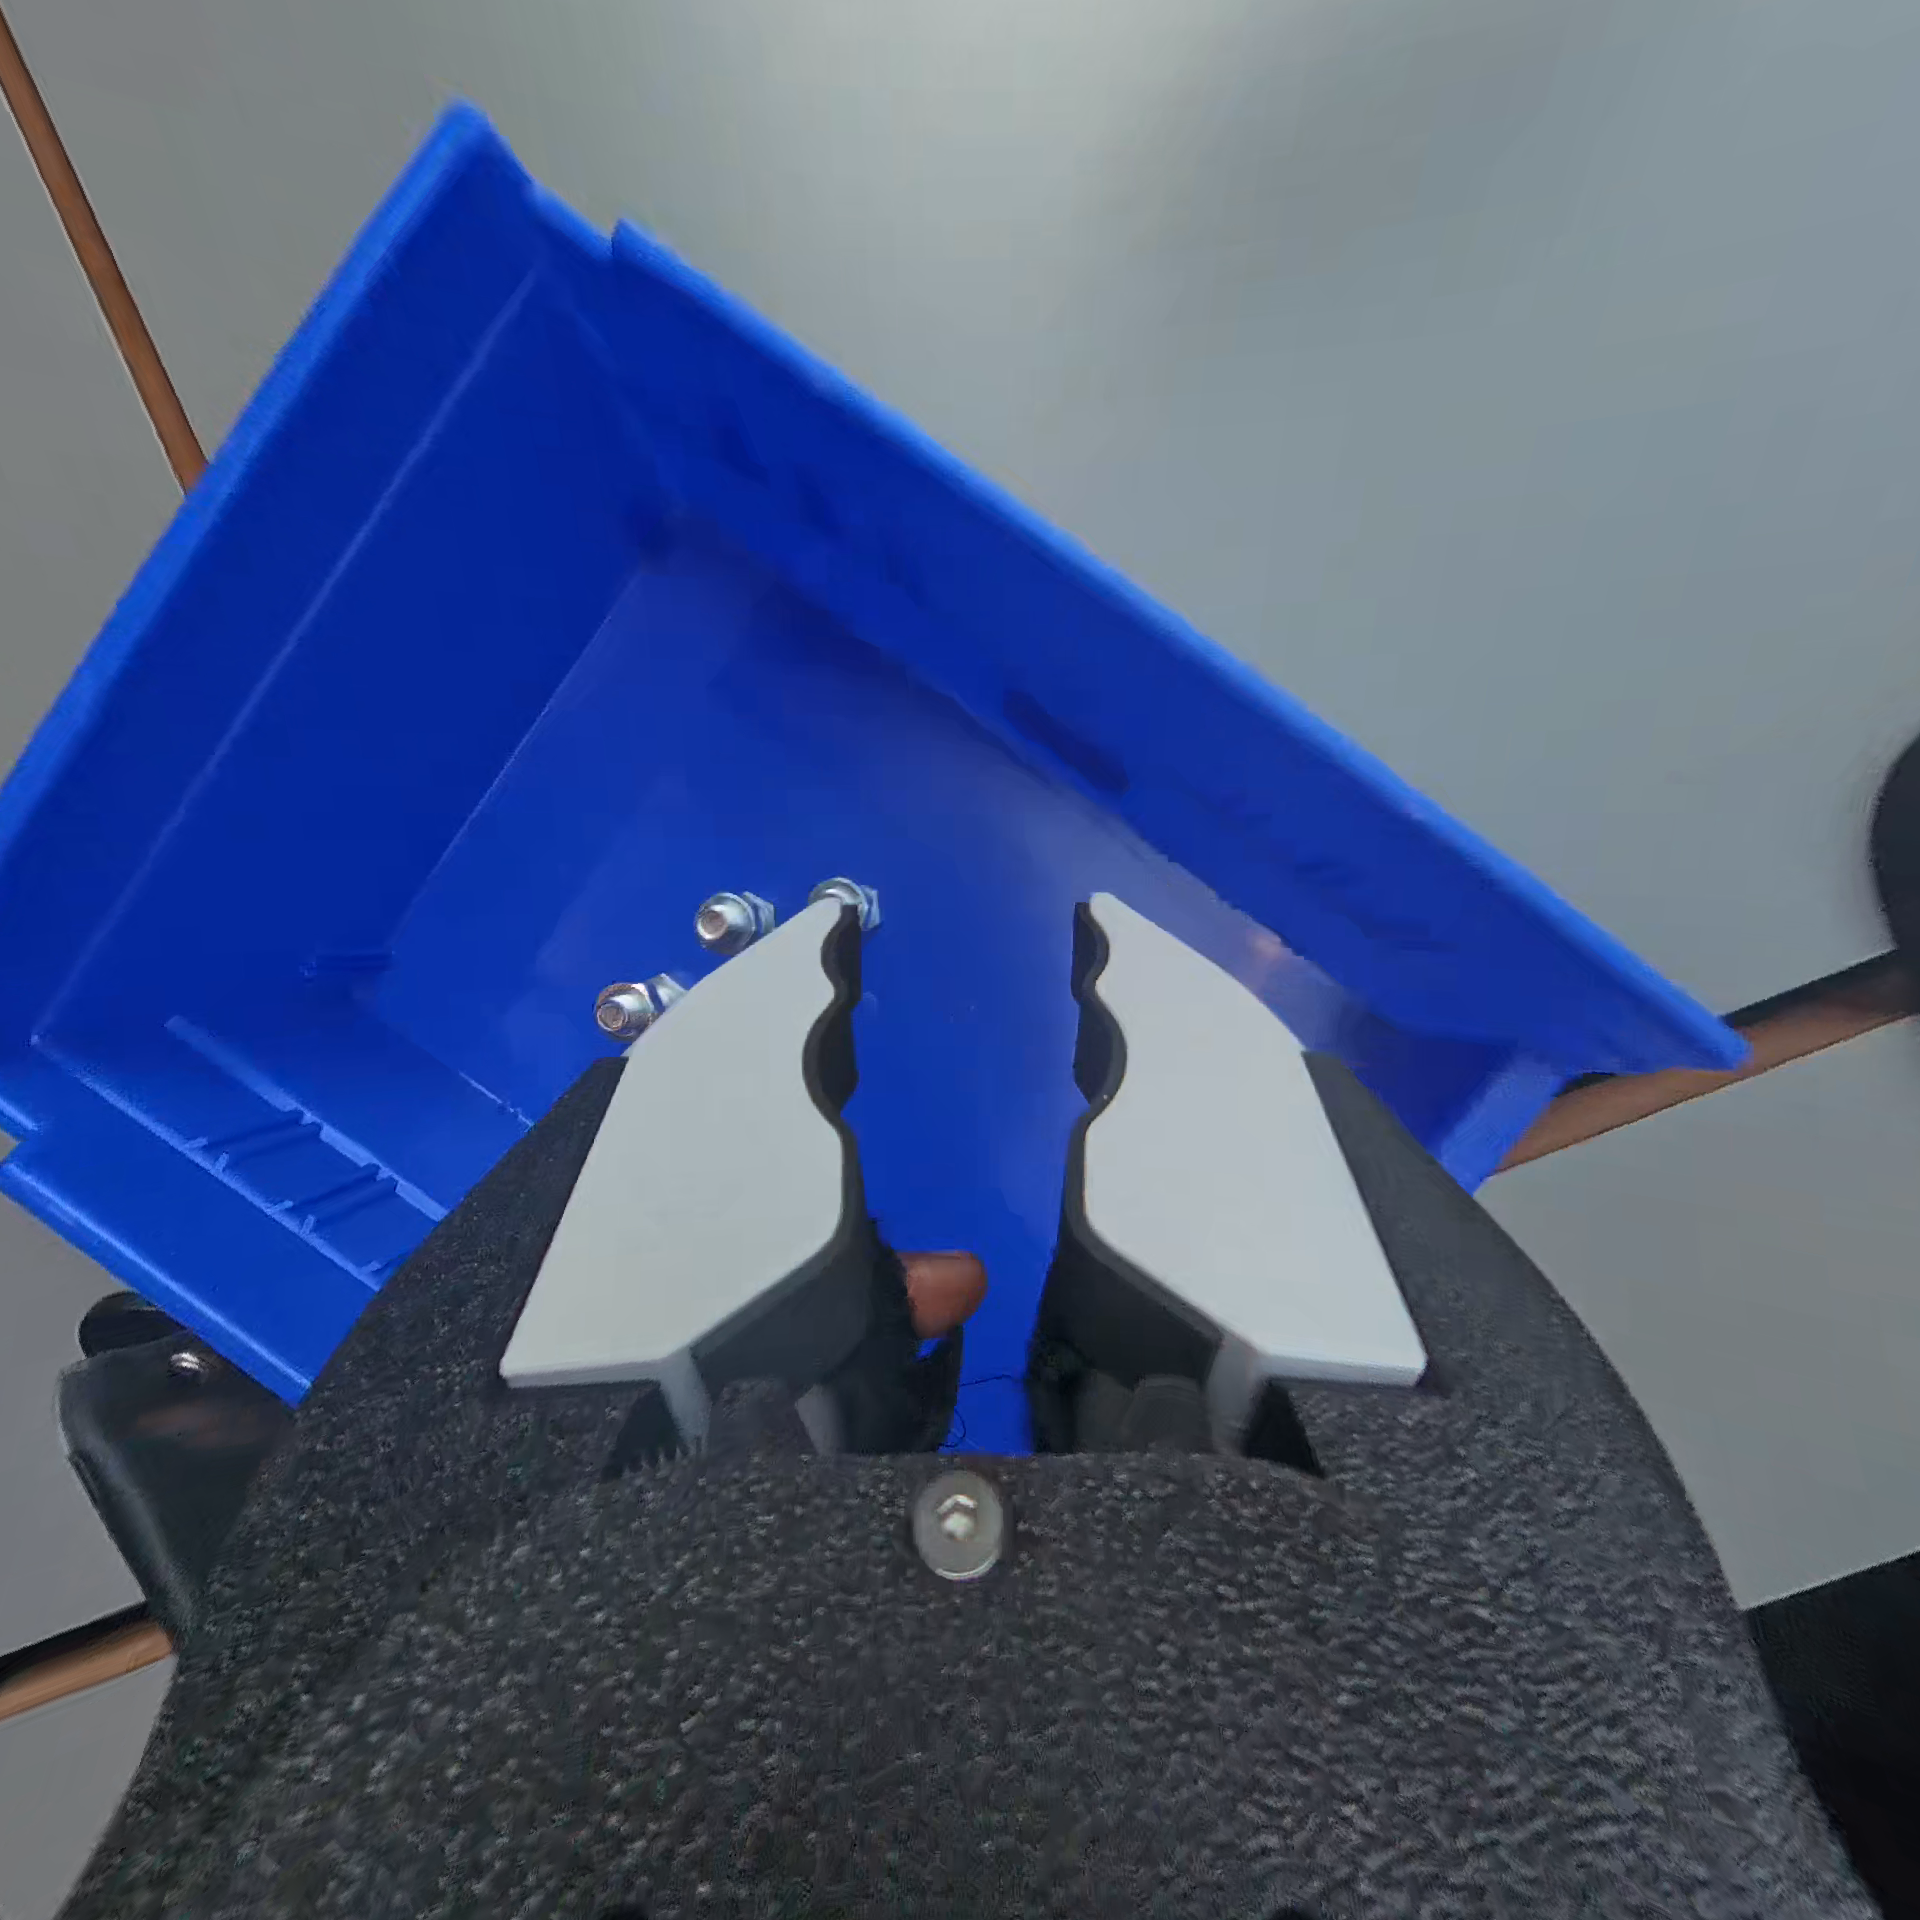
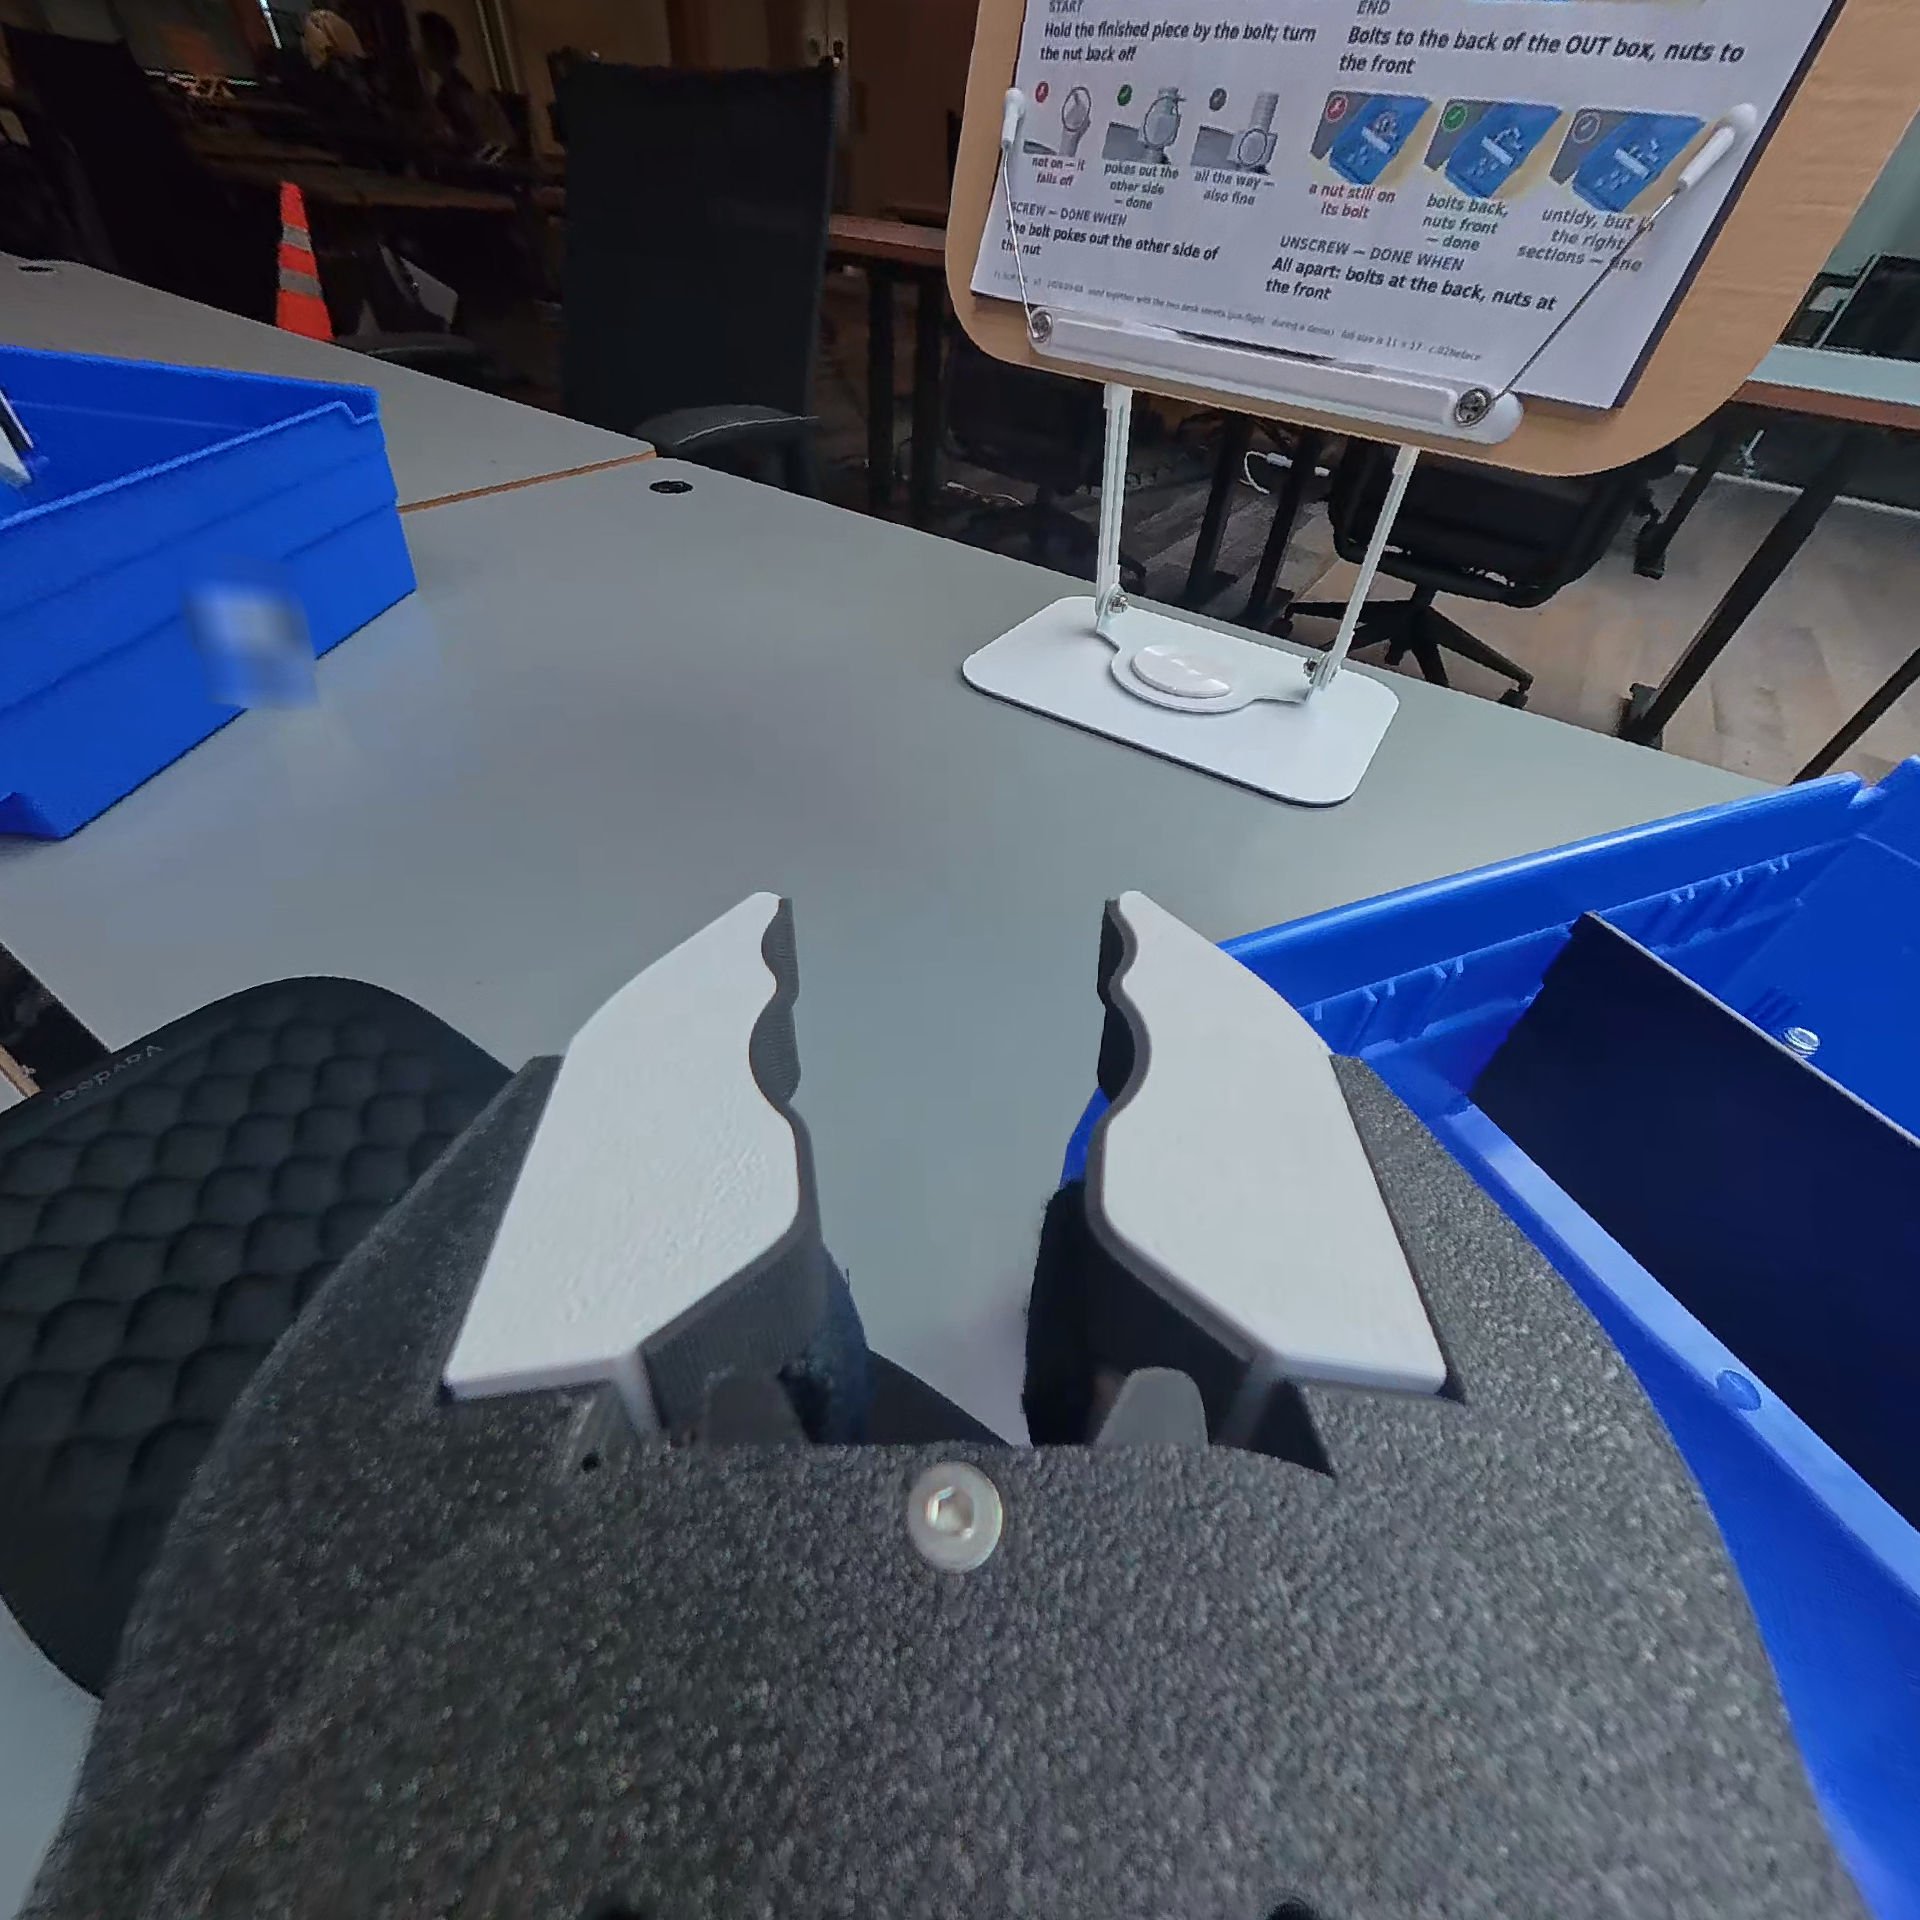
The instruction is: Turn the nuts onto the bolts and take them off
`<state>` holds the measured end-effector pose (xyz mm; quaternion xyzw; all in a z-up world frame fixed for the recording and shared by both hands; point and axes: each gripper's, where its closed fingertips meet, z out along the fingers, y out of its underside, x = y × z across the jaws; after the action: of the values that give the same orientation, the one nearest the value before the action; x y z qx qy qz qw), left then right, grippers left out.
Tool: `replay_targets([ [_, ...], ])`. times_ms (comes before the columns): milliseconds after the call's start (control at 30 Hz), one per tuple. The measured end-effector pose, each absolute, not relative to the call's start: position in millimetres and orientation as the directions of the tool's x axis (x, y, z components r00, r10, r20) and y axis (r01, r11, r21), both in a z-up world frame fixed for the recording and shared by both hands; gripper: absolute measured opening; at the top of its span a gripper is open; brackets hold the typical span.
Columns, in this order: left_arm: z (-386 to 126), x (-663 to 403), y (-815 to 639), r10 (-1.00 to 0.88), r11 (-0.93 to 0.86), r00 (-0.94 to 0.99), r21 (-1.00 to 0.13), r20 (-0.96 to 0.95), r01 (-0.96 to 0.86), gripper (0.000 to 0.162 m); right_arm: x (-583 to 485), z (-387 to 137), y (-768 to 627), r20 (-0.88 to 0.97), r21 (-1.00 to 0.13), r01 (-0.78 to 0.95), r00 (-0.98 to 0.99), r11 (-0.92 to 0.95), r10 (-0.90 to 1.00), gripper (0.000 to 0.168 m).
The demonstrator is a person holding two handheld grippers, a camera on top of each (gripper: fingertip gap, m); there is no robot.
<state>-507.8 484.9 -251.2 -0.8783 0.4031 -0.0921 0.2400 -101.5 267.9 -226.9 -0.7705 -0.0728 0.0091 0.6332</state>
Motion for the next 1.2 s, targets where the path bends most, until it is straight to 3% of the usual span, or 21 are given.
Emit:
replay_targets([
  [100,-280,-520,496,-0.727,-0.622,0.686,-0.389,-0.036,-0.680,0.036,-99,-225,267,0.076,-0.979,0.097,0.990,-0.181,0.121,0.055],
  [333,-312,-531,508,-0.698,-0.678,0.714,-0.265,-0.063,-0.686,0.032,-98,-223,265,0.076,-0.980,0.097,0.990,-0.173,0.120,0.055],
  [567,-328,-533,513,-0.700,-0.680,0.708,-0.221,-0.088,-0.700,0.033,-97,-222,265,0.064,-0.982,0.085,0.991,-0.169,0.121,0.054],
  [633,-333,-531,512,-0.700,-0.685,0.710,-0.213,-0.069,-0.696,0.024,-97,-223,265,0.069,-0.981,0.089,0.990,-0.171,0.121,0.055],
  [800,-323,-528,508,-0.713,-0.672,0.700,-0.239,-0.044,-0.701,0.019,-98,-225,266,0.071,-0.979,0.095,0.989,-0.183,0.130,0.054],
  [933,-281,-520,502,-0.738,-0.612,0.666,-0.304,-0.112,-0.730,0.019,-102,-226,267,0.069,-0.978,0.096,0.987,-0.185,0.144,0.054],
  [1067,-228,-475,480,-0.822,-0.441,0.539,-0.395,-0.182,-0.806,0.020,-105,-229,268,0.077,-0.974,0.107,0.985,-0.198,0.154,0.053],
  [1200,-206,-400,438,-0.922,-0.215,0.328,-0.433,-0.206,-0.876,0.019,-105,-230,268,0.084,-0.972,0.115,0.985,-0.205,0.152,0.052],
])
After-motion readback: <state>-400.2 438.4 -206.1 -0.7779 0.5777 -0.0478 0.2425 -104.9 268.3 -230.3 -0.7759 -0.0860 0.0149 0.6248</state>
